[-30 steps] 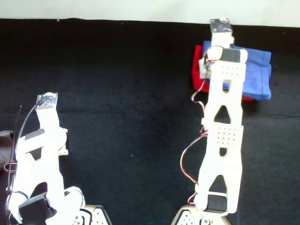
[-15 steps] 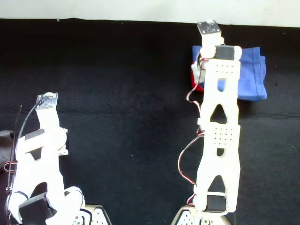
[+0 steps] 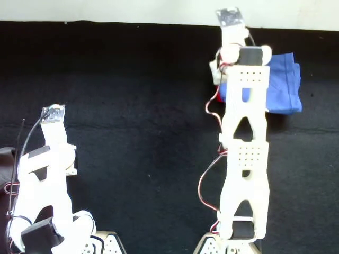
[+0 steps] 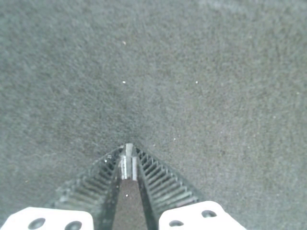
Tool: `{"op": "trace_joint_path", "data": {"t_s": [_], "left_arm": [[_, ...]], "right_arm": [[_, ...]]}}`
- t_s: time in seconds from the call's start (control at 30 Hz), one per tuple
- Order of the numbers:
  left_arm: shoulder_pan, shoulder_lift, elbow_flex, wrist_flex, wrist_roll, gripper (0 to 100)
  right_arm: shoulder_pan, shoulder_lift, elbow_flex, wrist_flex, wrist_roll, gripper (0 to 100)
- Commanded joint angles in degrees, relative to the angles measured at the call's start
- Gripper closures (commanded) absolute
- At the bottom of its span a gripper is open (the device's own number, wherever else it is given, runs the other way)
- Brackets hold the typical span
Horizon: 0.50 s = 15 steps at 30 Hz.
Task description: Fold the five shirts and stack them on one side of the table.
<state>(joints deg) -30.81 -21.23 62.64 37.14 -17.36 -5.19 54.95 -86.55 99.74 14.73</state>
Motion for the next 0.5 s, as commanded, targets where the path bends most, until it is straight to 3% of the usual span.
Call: {"op": "trace_joint_path", "data": {"t_s": [0.0, 0.3, 0.47], "left_arm": [[0.9, 0.3, 0.0, -1.1, -0.2, 99], [0.9, 0.3, 0.0, -1.1, -0.2, 99], [0.9, 0.3, 0.0, -1.1, -0.2, 99]], "right_arm": [[1.0, -1.9, 0.1, -1.8, 0.3, 99.3], [2.1, 11.6, 2.7, -5.0, 0.3, 99.3], [2.9, 9.1, -0.6, -6.3, 0.4, 99.3]]}}
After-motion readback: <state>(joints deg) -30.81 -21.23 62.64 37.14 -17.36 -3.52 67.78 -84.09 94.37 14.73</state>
